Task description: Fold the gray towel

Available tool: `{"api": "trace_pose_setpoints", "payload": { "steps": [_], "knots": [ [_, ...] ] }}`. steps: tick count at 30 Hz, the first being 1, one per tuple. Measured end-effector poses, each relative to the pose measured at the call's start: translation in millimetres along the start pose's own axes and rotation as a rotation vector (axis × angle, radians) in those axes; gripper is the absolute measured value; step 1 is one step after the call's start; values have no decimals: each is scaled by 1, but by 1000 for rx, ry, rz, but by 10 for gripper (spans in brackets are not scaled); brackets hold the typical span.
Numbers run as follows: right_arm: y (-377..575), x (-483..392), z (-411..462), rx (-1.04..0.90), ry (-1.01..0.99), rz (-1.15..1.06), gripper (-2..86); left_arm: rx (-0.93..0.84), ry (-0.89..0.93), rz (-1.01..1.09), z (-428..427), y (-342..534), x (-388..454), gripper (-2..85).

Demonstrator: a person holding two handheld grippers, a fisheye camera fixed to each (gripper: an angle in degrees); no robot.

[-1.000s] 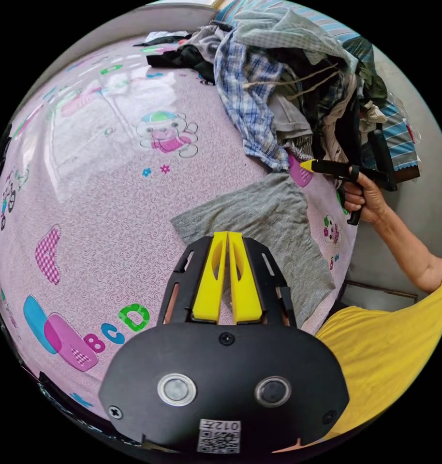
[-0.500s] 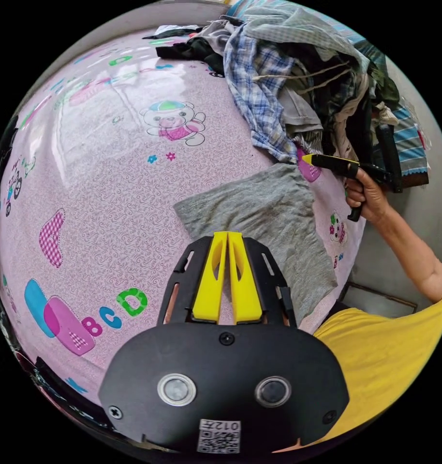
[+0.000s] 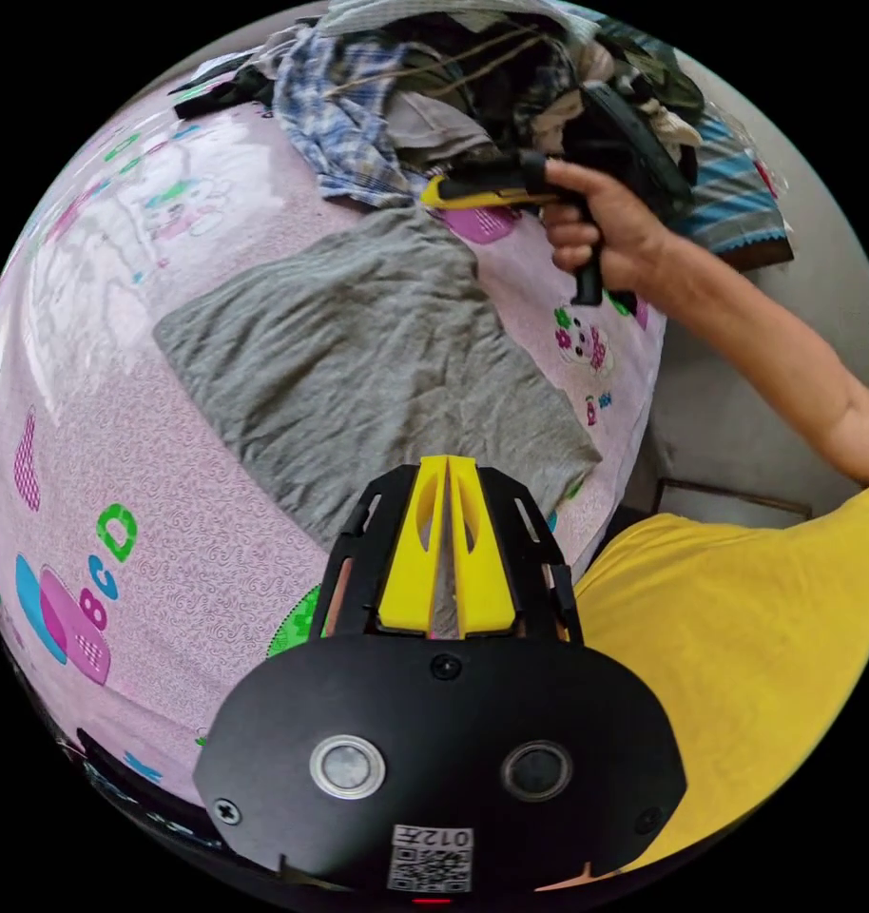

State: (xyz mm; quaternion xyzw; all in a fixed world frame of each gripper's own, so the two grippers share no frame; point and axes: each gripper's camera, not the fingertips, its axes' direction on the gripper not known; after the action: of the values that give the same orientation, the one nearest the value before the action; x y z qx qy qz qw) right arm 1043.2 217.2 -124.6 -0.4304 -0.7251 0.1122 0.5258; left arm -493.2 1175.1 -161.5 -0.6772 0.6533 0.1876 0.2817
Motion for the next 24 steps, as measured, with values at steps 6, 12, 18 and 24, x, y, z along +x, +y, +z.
{"api": "trace_pose_setpoints", "payload": {
  "steps": [6,12,18,24],
  "knots": [
    [-17,32,21,-165,-161,188,18,-87,9,40,28,2,28,3],
    [-8,32,20,-142,-192,71,11,-124,40,42,36,11,39,4],
    [15,24,28,7,-71,-171,10,-123,78,29,31,19,46,3],
    [30,32,50,-8,56,-152,16,-122,83,29,23,26,61,4]
  ]
}}
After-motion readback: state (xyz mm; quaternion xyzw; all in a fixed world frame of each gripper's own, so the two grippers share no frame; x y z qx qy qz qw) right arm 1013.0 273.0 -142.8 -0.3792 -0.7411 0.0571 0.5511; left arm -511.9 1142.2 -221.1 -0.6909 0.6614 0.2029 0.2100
